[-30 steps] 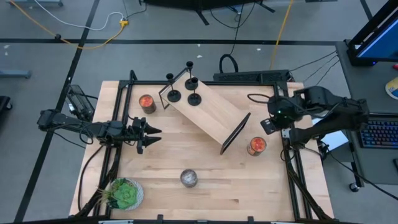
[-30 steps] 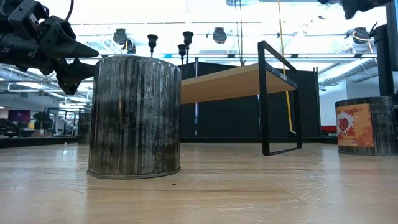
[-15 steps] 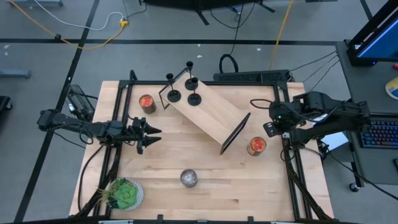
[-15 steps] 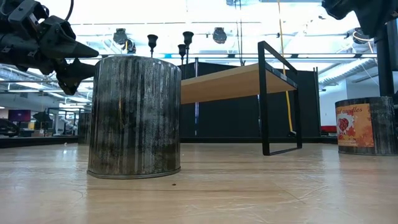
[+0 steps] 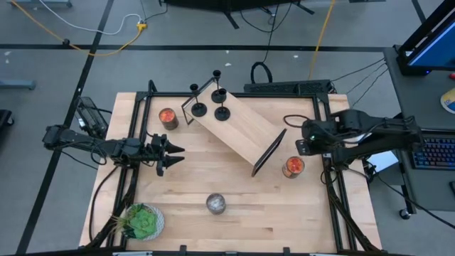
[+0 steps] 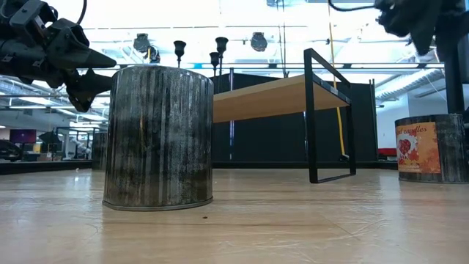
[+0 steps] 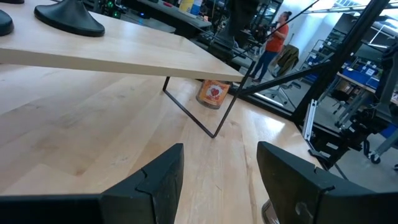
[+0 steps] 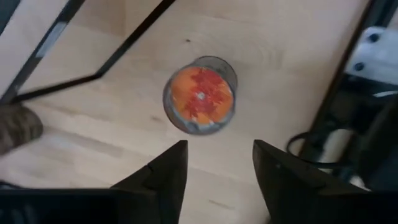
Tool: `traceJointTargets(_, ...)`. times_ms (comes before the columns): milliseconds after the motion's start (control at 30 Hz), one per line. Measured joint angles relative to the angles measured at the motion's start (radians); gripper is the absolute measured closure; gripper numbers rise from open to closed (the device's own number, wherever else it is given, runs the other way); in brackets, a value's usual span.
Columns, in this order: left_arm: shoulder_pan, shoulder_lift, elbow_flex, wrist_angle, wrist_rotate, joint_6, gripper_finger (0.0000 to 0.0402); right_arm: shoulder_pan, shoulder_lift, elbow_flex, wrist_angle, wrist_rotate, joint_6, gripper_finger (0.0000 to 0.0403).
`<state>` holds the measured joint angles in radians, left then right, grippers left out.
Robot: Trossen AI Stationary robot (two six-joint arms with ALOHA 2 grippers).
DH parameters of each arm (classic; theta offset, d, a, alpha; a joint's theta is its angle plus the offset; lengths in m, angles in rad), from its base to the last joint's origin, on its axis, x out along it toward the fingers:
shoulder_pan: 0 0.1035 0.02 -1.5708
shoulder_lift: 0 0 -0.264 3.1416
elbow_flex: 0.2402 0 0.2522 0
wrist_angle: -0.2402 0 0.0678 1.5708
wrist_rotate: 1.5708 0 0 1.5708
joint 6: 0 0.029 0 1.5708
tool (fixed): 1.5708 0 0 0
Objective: Pick & Place candle stick holders
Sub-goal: Put the bottom orange scented candle on the shelf
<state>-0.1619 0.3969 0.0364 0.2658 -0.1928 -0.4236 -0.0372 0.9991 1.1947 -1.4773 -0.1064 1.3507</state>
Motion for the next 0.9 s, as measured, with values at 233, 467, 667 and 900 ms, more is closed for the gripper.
traceJointTargets(233,0.0,0.0,0.0,0.0,0.0,-0.005,0.0192,0.0,0.0,-0.183,0.142,-0.034,0.088,0.0232)
traceJointTargets(467,0.0,0.0,0.0,0.0,0.0,-0.001,0.0192,0.0,-0.028,-0.35,0.163,-0.079,0.177,0.0225)
traceJointTargets(667,0.0,0.0,0.0,0.0,0.0,0.0,0.0192,0.0,-0.076,-0.426,0.287,-0.075,0.225,0.0221)
traceJointTargets(900,0.0,0.0,0.0,0.0,0.0,0.0,0.0192,0.0,-0.102,-0.449,0.307,-0.047,0.264,0.0229)
